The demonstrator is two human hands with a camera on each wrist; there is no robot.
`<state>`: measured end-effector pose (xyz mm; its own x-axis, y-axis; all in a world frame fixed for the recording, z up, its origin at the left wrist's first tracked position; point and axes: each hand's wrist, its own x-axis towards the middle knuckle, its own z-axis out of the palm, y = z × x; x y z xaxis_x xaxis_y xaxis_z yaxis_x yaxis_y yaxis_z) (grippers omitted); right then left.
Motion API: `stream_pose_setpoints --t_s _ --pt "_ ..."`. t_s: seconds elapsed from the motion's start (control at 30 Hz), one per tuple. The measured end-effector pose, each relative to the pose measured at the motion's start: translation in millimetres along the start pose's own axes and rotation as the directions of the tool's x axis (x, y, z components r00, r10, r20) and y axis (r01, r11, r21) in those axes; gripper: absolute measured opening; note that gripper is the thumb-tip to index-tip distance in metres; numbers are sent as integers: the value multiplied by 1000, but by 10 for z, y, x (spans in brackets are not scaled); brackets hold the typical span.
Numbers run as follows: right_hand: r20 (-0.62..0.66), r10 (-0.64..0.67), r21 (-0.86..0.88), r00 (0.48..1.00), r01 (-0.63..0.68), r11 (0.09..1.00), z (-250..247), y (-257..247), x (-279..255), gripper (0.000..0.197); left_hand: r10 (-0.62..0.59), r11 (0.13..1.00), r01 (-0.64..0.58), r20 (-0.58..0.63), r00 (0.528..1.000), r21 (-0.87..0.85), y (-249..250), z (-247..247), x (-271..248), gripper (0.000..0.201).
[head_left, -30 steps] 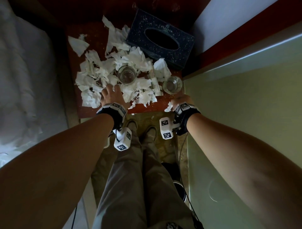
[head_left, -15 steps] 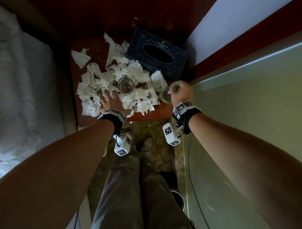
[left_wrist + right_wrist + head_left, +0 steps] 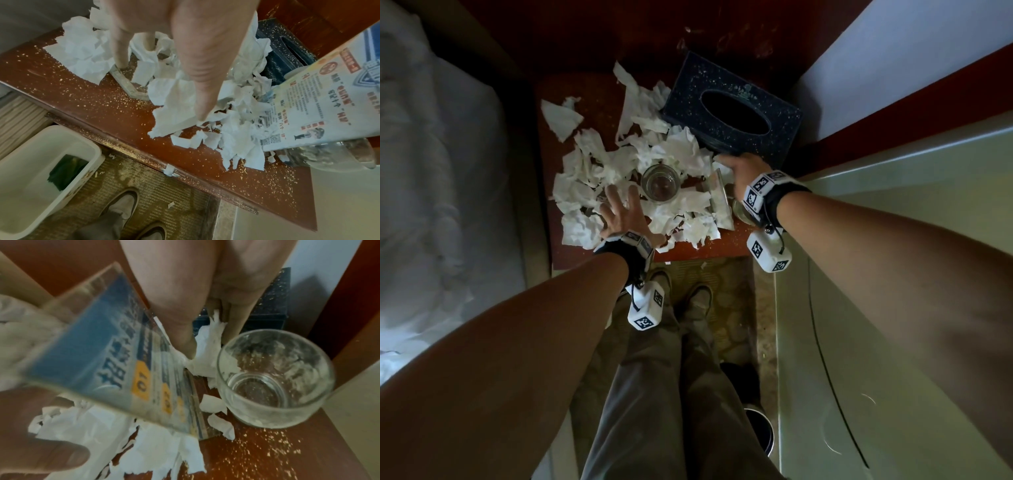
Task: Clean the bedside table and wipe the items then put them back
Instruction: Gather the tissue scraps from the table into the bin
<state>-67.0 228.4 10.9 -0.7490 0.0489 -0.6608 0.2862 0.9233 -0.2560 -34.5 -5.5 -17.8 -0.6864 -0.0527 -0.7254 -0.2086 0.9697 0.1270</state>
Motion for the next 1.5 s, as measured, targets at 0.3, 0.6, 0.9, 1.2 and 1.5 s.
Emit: stream_pose_setpoints --t_s 0.3,0.6,0.9,1.2,1.5 --pt "113 39 -25 993 -36 999 188 -51 343 41 12 1000 -13 -96 995 -18 30 82 99 108" --pt "0 41 98 999 -41 994 19 -16 287 20 54 993 -71 -175 983 -93 24 25 84 91" --pt "-132 -175 124 976 191 974 -242 -102 150 32 61 988 -78 -121 991 -134 -24 -238 42 85" --pt "-32 -254 -80 967 251 965 -658 -523 294 27 85 996 -88 -177 981 -10 -133 -608 249 81" --pt "349 -262 -335 900 381 862 -662 -949 532 90 110 972 -125 84 990 200 -192 -890 597 111"
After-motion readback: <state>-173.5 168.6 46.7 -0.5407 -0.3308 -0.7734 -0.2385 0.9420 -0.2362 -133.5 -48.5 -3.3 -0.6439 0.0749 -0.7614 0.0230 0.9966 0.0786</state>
